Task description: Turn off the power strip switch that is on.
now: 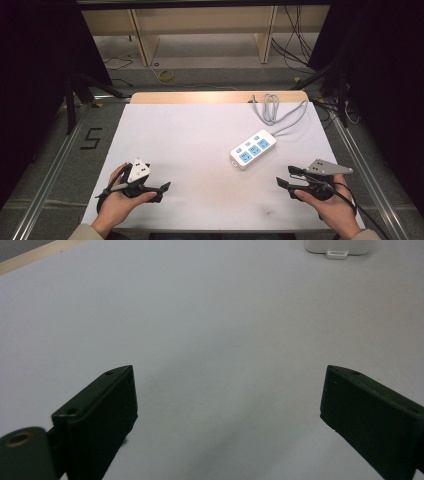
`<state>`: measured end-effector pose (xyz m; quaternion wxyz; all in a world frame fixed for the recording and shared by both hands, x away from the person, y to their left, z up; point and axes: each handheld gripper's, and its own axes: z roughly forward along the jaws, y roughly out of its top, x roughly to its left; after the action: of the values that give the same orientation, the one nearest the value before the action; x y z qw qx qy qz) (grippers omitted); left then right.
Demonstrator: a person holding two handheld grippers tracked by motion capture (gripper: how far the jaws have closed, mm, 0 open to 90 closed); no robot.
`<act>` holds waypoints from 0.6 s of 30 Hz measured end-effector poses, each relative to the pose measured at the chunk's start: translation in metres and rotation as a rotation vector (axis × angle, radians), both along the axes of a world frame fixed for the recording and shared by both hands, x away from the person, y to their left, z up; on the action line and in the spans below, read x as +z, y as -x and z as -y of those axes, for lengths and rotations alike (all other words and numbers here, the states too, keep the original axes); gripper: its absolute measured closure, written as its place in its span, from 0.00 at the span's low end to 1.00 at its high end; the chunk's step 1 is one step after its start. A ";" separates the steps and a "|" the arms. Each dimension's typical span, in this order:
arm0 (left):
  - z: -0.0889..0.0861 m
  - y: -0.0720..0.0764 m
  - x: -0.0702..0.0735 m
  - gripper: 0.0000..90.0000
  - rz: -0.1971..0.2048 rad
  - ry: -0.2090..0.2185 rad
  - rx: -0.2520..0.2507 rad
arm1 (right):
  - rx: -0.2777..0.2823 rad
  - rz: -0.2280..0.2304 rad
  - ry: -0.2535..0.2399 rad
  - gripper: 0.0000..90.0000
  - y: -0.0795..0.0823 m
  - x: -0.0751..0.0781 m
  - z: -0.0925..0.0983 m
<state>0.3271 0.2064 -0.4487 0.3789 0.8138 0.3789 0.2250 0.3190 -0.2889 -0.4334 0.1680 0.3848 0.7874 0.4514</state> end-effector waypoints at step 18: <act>-0.001 0.000 -0.001 0.13 -0.006 0.004 0.021 | -0.042 0.031 0.083 0.95 -0.015 0.016 -0.006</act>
<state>0.3273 0.2069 -0.4495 0.3773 0.8096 0.3889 0.2258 0.3338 -0.2830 -0.4173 0.2051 0.3869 0.7945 0.4207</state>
